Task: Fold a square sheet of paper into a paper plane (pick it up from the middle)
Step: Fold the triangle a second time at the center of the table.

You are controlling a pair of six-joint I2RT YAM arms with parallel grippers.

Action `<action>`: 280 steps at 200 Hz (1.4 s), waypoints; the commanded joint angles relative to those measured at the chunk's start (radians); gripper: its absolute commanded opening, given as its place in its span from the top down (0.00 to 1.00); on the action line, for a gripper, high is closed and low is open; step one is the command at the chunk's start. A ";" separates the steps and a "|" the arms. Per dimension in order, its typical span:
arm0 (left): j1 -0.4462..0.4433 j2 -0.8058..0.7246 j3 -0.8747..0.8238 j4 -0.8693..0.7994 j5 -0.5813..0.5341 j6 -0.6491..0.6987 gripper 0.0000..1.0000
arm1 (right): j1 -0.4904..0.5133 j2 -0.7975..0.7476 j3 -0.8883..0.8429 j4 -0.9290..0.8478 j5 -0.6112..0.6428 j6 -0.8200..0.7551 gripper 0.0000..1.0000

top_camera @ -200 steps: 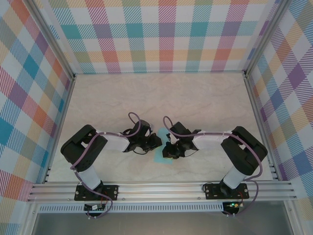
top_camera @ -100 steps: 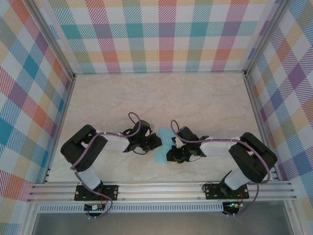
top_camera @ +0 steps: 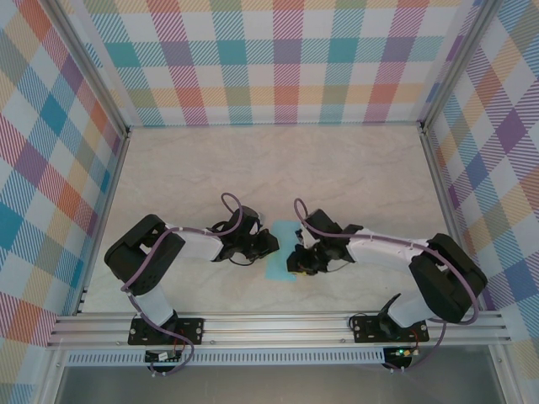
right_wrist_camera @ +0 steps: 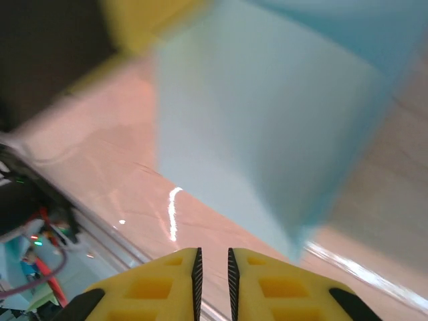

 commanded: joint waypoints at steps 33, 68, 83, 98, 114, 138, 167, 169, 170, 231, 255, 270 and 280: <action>-0.010 0.013 -0.024 -0.109 -0.087 0.025 0.87 | -0.005 0.112 0.112 -0.003 0.071 0.004 0.84; -0.010 0.014 -0.031 -0.108 -0.088 0.028 0.87 | -0.005 0.189 0.128 0.057 0.011 0.029 0.85; -0.012 0.018 -0.035 -0.100 -0.087 0.023 0.87 | -0.006 0.212 0.120 0.080 0.004 0.046 0.85; -0.011 0.019 -0.036 -0.096 -0.086 0.022 0.87 | -0.006 0.235 0.115 0.088 0.004 0.049 0.85; -0.012 0.022 -0.036 -0.096 -0.084 0.023 0.87 | -0.010 0.245 0.100 0.092 0.017 0.051 0.85; -0.011 0.020 -0.039 -0.099 -0.087 0.023 0.87 | -0.009 0.252 0.074 0.072 0.023 0.049 0.85; -0.011 0.022 -0.039 -0.100 -0.089 0.024 0.87 | -0.009 0.218 -0.003 0.088 0.002 0.053 0.84; -0.012 0.021 -0.039 -0.100 -0.090 0.024 0.87 | -0.010 0.214 -0.009 0.092 0.000 0.053 0.84; -0.011 0.021 -0.039 -0.100 -0.090 0.024 0.87 | -0.009 0.213 -0.012 0.092 -0.003 0.053 0.84; -0.011 0.019 -0.039 -0.109 -0.093 0.022 0.87 | -0.009 0.093 -0.143 0.090 -0.077 0.015 0.80; -0.012 0.011 -0.033 -0.116 -0.087 0.025 0.87 | -0.010 0.032 -0.175 0.031 -0.041 -0.001 0.77; -0.011 -0.003 -0.031 -0.117 -0.082 0.025 0.86 | -0.009 -0.006 -0.175 -0.001 -0.026 -0.003 0.77; -0.010 -0.015 -0.030 -0.120 -0.079 0.026 0.86 | -0.009 -0.036 -0.167 -0.030 -0.002 -0.001 0.76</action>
